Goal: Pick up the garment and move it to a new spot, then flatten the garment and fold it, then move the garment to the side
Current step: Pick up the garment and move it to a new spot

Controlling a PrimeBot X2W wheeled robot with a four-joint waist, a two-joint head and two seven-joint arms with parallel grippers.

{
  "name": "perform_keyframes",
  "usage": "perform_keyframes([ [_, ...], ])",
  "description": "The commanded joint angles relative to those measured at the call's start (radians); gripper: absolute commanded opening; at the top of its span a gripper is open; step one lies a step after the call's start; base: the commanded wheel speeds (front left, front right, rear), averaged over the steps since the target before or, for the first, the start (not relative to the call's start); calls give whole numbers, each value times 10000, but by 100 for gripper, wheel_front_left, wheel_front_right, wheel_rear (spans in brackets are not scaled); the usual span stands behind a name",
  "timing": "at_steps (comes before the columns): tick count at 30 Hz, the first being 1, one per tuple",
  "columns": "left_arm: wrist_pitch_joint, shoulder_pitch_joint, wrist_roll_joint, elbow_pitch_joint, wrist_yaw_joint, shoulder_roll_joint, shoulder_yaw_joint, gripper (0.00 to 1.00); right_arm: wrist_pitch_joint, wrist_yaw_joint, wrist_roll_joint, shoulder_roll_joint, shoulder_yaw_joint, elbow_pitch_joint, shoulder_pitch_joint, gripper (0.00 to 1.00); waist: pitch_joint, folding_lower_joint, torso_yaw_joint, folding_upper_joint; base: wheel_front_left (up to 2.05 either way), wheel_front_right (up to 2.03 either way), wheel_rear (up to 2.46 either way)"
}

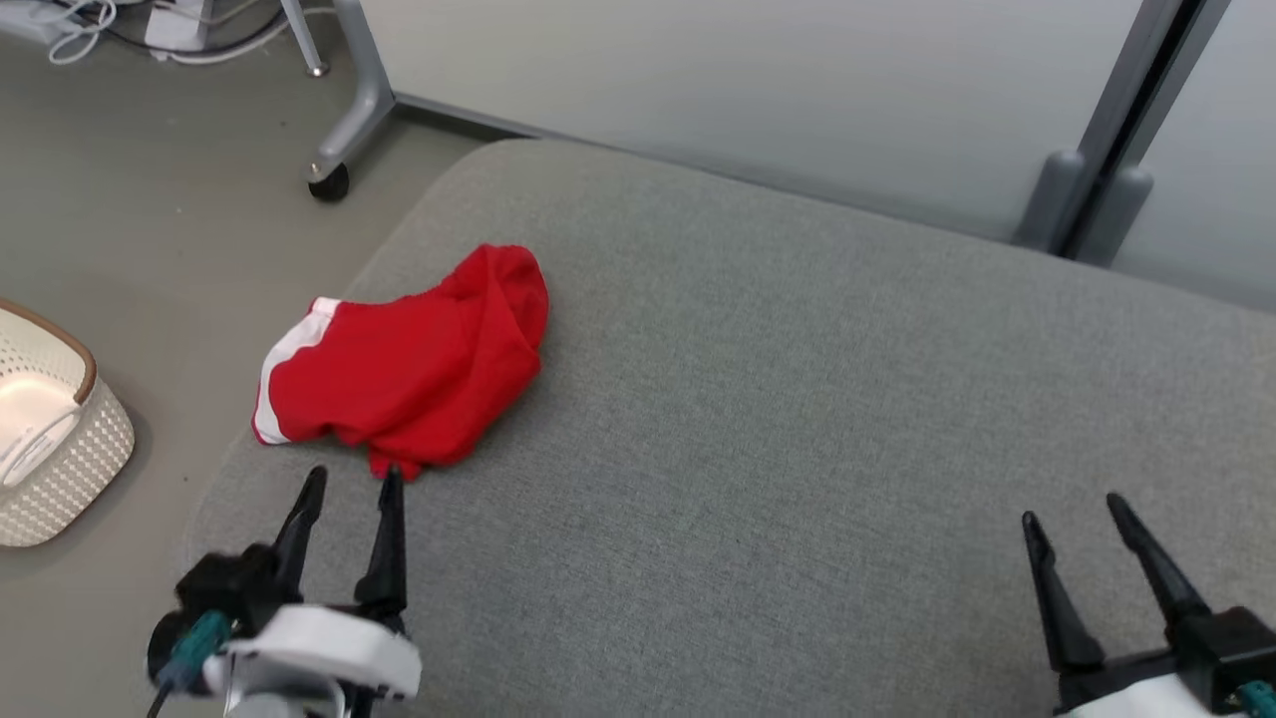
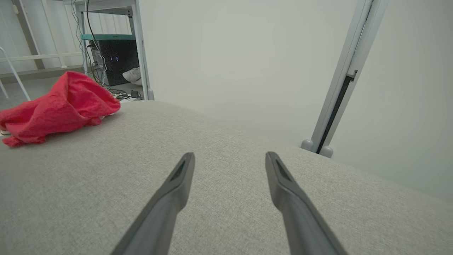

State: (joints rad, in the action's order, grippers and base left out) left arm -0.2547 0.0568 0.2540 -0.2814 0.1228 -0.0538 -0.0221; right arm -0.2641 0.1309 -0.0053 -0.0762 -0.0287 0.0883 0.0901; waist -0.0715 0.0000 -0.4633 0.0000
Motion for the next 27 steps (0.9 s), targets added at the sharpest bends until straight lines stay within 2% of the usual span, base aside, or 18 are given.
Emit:
perform_keyframes([
  [1,116,534,116,-237,45,16,-115,100,-3,-2,-15,-211,-78,-76,-235,100,-1305,0,429,0,0,0,0],
  [9,1330,4674,800,-3646,71,-134,-406,100,-3,-2,-17,-1205,56,-397,-1055,100,-3404,0,920,0,0,0,0],
  [14,1637,6144,966,-6208,-22,-326,-267,100,-3,-2,105,-1434,310,-339,-1217,100,-3576,0,1333,0,0,0,0],
  [15,1709,6309,864,-6665,-164,-432,-325,87,-2,-2,135,-1432,343,-307,-1201,100,-3528,0,1407,0,0,0,0],
  [16,1750,6426,789,-7039,-143,-488,-426,11,-2,-2,158,-1406,360,-290,-1212,100,-3459,0,1473,0,0,0,0],
  [17,1723,6540,813,-7374,-127,-451,-452,0,-2,-2,188,-1360,351,-284,-1220,100,-3378,0,1531,0,0,0,0],
  [21,1291,6665,708,-8110,-32,-513,-680,0,-3,-2,276,-1179,309,-209,-1197,100,-2882,0,1695,0,0,0,0],
  [27,241,6472,426,-7888,66,-468,-1317,0,-3,-2,359,-647,192,54,-983,100,-1500,0,2119,0,0,0,0],
])
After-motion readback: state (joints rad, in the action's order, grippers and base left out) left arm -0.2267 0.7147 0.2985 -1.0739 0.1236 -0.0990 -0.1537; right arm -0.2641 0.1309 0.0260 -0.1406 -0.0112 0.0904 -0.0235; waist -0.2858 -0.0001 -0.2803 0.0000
